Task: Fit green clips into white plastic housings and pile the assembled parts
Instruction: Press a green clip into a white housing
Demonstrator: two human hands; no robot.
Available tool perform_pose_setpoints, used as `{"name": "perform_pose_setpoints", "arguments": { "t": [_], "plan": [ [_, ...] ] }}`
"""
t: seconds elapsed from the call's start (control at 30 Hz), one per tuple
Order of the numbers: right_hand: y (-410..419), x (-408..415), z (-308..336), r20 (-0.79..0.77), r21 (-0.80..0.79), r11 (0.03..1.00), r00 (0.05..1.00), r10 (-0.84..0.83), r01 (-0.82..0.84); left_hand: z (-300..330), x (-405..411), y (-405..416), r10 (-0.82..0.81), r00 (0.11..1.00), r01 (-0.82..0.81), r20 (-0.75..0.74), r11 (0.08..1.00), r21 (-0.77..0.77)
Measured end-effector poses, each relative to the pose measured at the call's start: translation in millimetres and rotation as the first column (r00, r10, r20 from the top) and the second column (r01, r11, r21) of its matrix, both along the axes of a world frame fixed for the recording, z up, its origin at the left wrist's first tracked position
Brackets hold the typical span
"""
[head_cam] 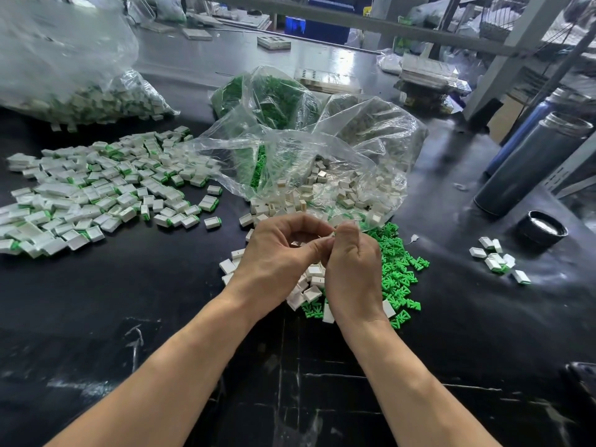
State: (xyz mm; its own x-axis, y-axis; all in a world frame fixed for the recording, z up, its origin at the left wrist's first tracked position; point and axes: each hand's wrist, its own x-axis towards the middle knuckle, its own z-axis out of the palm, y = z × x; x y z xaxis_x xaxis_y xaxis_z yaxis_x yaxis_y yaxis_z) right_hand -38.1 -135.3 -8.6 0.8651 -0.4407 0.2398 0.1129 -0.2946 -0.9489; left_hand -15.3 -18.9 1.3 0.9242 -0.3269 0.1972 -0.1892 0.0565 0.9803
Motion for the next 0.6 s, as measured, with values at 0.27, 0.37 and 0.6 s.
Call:
{"name": "perform_pose_setpoints", "arguments": {
  "t": [0.27,0.37,0.6],
  "plan": [
    [-0.8,0.6,-1.9,-0.005,-0.005,1.000,1.000,-0.007,0.007,1.6,-1.7,-0.8,0.019,1.000,-0.019,-0.012,1.000,0.008],
    [-0.6,0.4,-2.1,0.000,-0.005,1.000,1.000,0.004,-0.004,2.4,-2.3,-0.7,0.025,1.000,-0.025,-0.014,1.000,0.009],
    [-2.6,-1.8,0.8,-0.070,0.063,0.995,0.994,0.084,-0.080,2.4,-0.9,-0.7,0.031,0.999,-0.030,-0.030,0.999,0.030]
  ]
}}
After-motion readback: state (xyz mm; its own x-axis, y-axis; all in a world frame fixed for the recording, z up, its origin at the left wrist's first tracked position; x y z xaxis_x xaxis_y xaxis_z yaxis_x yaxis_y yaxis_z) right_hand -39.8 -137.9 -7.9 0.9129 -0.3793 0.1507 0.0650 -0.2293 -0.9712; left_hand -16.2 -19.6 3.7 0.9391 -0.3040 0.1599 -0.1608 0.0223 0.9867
